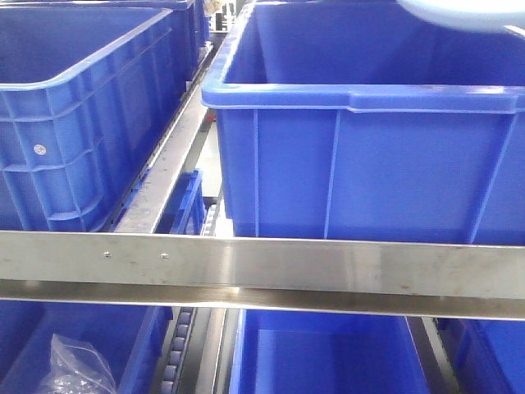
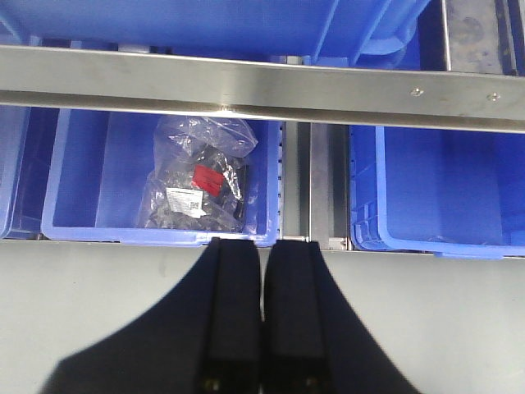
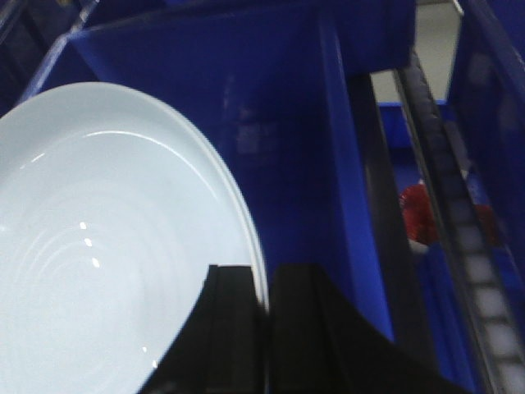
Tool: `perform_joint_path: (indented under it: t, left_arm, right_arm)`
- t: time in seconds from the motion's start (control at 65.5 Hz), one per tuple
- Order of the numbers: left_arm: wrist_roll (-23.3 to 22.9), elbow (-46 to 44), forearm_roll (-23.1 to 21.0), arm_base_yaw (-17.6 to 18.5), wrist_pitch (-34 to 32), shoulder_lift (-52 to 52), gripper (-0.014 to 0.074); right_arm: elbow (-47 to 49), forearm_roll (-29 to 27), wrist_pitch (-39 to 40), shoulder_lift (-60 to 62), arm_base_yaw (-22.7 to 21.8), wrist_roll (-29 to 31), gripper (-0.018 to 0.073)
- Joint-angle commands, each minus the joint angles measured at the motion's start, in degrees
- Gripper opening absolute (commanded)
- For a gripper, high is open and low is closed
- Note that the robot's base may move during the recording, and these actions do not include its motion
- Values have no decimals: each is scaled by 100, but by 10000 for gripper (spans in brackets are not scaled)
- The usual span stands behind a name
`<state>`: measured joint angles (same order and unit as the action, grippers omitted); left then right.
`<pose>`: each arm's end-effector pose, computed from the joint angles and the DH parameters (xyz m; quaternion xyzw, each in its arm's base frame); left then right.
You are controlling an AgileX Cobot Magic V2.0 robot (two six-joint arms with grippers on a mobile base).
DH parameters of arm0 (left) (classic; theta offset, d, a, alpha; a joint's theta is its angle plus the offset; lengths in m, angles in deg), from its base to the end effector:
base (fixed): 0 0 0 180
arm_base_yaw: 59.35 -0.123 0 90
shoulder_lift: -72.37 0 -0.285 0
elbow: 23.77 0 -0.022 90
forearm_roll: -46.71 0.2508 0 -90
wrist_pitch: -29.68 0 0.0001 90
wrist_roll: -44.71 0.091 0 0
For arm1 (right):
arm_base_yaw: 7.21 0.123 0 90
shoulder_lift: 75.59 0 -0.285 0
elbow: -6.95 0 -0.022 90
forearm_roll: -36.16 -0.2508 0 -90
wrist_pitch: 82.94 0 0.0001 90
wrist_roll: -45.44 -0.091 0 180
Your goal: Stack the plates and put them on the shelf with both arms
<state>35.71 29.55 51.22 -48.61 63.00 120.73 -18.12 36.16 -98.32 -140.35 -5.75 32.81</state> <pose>0.1235 -0.0194 0.2425 0.0361 0.9227 -0.0335 0.3823 0.2169 0.0055 0.3796 0.0773 0.7907 0.0745 0.6027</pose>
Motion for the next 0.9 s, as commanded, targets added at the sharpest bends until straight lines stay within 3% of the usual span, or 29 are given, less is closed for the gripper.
perform_joint_path:
  t: [0.0,0.214,0.275,0.351,0.443,0.519,0.778,0.885]
  left_arm:
    - [3,-150,-10,43,-328,-22,82]
    - [3,-150,-10,43,-328,-22,82]
    - [3,-150,-10,43,-328,-22,82]
    - [3,-150,-10,43,-328,-22,82]
    - [3,-150,-10,43,-328,-22,82]
    - [3,-150,-10,43,-328,-22,82]
    - [3,-150,-10,43,-328,-22,82]
    - [3,-150,-10,43,-328,-22,82]
  right_arm:
    - [621,0,752,-509,158,9,57]
    - [1410,0,888,-1835,322,9,60]
    - [1575,0,884,-2204,322,9,99]
    - [1706,0,930,-2466,322,9,246]
    - [1773,0,1007,-2638,322,9,489]
    - [1773,0,1033,-2651,322,9,584]
    - [1418,0,693,-1875,322,9,586]
    - [735,0,726,-1132,312,14,469]
